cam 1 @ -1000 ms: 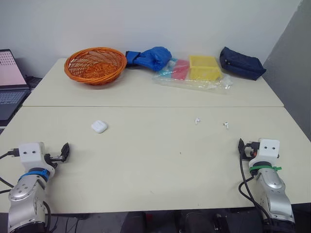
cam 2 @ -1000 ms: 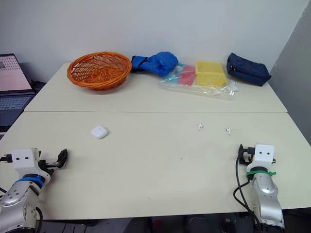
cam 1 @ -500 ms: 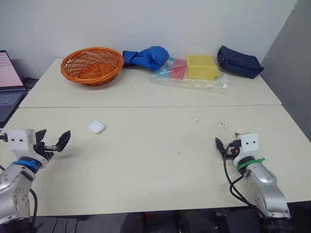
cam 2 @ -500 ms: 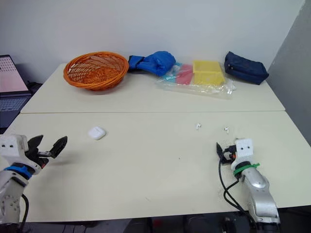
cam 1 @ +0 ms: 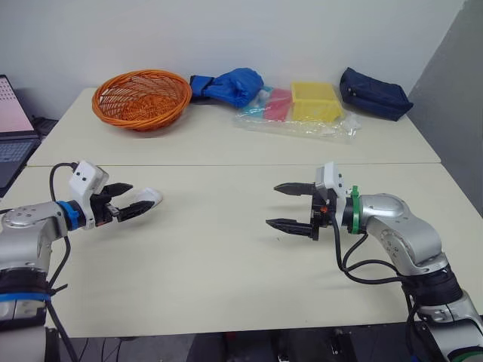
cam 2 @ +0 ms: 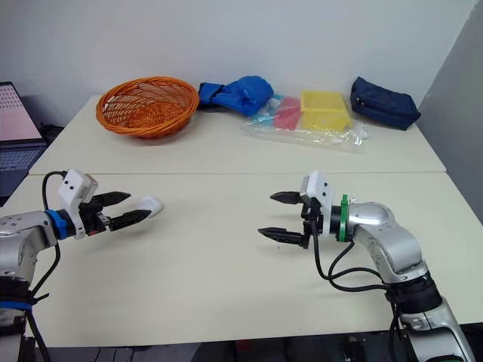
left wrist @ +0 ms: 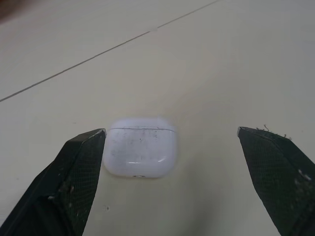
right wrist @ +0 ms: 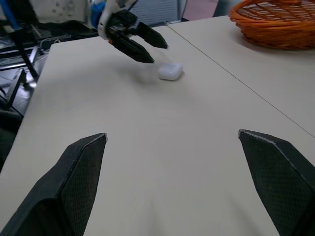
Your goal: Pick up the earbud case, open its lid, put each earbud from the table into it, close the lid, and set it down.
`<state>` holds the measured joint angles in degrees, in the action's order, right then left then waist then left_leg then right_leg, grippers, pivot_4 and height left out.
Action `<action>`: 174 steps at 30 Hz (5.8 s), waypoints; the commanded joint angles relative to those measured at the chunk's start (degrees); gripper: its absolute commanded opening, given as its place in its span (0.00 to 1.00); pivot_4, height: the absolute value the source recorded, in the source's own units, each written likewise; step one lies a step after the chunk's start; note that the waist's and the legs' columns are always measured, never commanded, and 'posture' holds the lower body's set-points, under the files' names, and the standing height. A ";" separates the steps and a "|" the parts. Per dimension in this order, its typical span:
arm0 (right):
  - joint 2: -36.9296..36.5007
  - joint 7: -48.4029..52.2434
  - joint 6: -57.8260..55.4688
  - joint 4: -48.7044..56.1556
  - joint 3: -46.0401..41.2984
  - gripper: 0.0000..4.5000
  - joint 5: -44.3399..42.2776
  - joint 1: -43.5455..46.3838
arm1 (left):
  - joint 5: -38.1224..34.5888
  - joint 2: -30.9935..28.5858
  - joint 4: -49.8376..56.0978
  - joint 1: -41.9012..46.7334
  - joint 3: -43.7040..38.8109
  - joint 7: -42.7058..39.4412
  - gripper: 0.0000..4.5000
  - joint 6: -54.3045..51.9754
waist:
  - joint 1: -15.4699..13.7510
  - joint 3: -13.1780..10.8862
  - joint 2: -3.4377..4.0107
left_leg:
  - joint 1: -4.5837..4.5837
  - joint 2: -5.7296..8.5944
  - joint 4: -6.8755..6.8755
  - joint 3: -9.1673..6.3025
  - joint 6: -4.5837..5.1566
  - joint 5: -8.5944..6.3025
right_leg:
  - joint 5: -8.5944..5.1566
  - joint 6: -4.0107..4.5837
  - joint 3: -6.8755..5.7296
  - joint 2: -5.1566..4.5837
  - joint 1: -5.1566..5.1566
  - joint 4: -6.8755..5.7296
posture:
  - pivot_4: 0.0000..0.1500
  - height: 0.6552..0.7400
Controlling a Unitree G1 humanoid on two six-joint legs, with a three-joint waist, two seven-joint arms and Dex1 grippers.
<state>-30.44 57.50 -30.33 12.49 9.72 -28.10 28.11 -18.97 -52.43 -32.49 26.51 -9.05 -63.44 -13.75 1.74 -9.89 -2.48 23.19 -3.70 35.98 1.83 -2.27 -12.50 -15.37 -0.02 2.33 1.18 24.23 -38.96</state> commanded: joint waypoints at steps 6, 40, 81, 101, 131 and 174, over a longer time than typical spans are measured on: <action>1.03 0.47 -4.92 6.41 0.61 1.00 -3.85 4.33 | 7.85 1.55 -20.99 12.03 3.80 -3.59 1.00 11.97 | -0.07 0.00 -0.01 | 0.19 0.02 0.06 -0.07 0.00 0.00 | 0.00 -0.01 -0.09 -0.01 0.13 -0.02 | 1.00 1.00; 0.98 -4.43 -13.05 -1.63 -4.69 1.00 -6.04 10.89 | 9.35 11.67 1.18 18.37 2.99 -0.90 0.62 25.14 | -0.76 0.00 -0.05 | 0.47 0.05 0.46 -0.18 -0.01 0.01 | 0.27 0.06 -0.12 -0.07 0.12 -0.06 | 1.00 1.00; 22.68 -28.05 -34.87 -12.33 -12.82 0.81 -14.36 25.01 | 27.66 12.61 -0.48 21.24 15.89 23.84 0.62 81.78 | -0.03 -0.02 -0.01 | 0.65 0.06 0.88 -0.13 0.01 0.01 | 0.56 -0.26 -0.08 -0.12 0.14 -0.09 | 1.00 1.00; 22.42 -27.79 -32.43 -13.03 -12.50 0.19 -13.54 25.29 | 24.72 11.86 1.83 20.00 18.53 23.95 0.90 80.87 | -0.04 -0.02 -0.01 | 0.65 0.07 0.88 -0.12 0.01 0.01 | 0.56 -0.26 -0.07 -0.13 0.14 -0.08 | 1.00 1.00; 10.61 -13.53 -1.17 -16.71 9.86 0.18 14.83 21.95 | 2.14 -0.61 18.89 39.03 30.58 -21.51 1.00 0.52 | 0.19 -0.14 0.17 | 0.65 0.05 0.94 -0.12 0.02 0.00 | 0.37 -0.53 -0.14 0.11 0.21 -0.07 | 1.00 1.00; 14.35 -13.81 -5.29 -12.81 9.43 0.18 20.25 22.78 | 17.17 11.76 6.78 40.75 28.81 -24.02 0.47 8.05 | 0.09 -0.14 0.18 | 1.23 0.03 1.12 -0.07 0.03 0.02 | 0.50 -0.17 -0.02 0.16 1.06 -0.69 | 1.00 1.00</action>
<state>-16.25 43.69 -35.87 -2.32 20.48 -7.84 49.02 -1.83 -40.70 -26.60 66.52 22.08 -87.86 -5.95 1.83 -10.03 -2.30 24.42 -3.67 37.10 1.76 -2.24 -12.48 -14.87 -0.18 2.31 1.33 25.28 -39.65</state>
